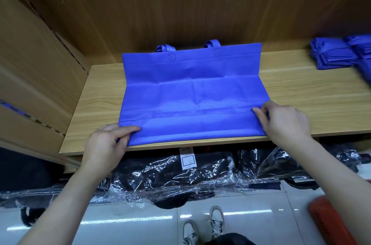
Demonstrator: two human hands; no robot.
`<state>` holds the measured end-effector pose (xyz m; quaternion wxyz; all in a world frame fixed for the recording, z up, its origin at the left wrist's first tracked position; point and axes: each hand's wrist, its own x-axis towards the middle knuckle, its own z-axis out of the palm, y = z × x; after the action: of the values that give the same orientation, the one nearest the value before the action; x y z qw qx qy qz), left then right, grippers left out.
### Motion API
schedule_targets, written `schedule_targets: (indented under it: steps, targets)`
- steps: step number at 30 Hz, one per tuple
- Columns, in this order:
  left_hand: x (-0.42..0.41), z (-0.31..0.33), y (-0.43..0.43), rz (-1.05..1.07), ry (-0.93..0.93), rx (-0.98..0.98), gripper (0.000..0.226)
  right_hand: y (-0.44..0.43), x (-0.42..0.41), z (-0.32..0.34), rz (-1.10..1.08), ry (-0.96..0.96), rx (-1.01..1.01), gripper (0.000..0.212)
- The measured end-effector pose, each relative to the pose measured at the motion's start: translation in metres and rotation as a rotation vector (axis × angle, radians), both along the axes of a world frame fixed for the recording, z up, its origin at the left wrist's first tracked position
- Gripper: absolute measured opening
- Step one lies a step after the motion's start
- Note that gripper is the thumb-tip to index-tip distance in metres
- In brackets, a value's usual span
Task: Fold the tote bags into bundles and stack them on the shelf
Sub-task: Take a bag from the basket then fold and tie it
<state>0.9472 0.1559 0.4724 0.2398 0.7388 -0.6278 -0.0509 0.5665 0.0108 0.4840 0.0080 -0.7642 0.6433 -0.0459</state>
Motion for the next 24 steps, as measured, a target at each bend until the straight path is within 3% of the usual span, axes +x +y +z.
schedule_targets:
  steps: [4, 9, 12, 14, 17, 19, 22, 24]
  targets:
    - [-0.003, 0.002, -0.001, -0.017, -0.05, 0.001, 0.034, 0.003, 0.005, -0.005, -0.054, 0.084, -0.068, 0.045]
    - [-0.007, -0.001, -0.002, 0.011, -0.174, -0.069, 0.035, 0.004, 0.003, -0.012, -0.071, 0.025, -0.149, 0.033]
    - [-0.009, -0.001, -0.009, -0.161, -0.262, -0.012, 0.054, 0.007, -0.002, -0.019, 0.212, -0.156, -0.386, 0.009]
    - [-0.005, -0.003, -0.01, -0.279, -0.259, 0.083, 0.067, 0.006, -0.01, -0.023, 0.5, -0.124, -0.443, 0.026]
    - [0.005, 0.0, -0.001, -0.335, -0.198, 0.182, 0.053, 0.008, -0.031, -0.021, 0.68, -0.145, -0.215, 0.038]
    - [0.011, 0.002, 0.007, -0.373, -0.205, 0.273, 0.062, 0.013, -0.044, -0.017, 0.682, -0.126, -0.055, 0.05]
    - [0.021, 0.0, 0.01, -0.435, -0.29, 0.302, 0.069, 0.014, -0.052, -0.01, 0.747, -0.051, -0.041, 0.052]
    - [0.029, -0.001, 0.011, -0.463, -0.237, 0.258, 0.067, 0.012, -0.055, -0.01, 0.758, -0.111, -0.014, 0.053]
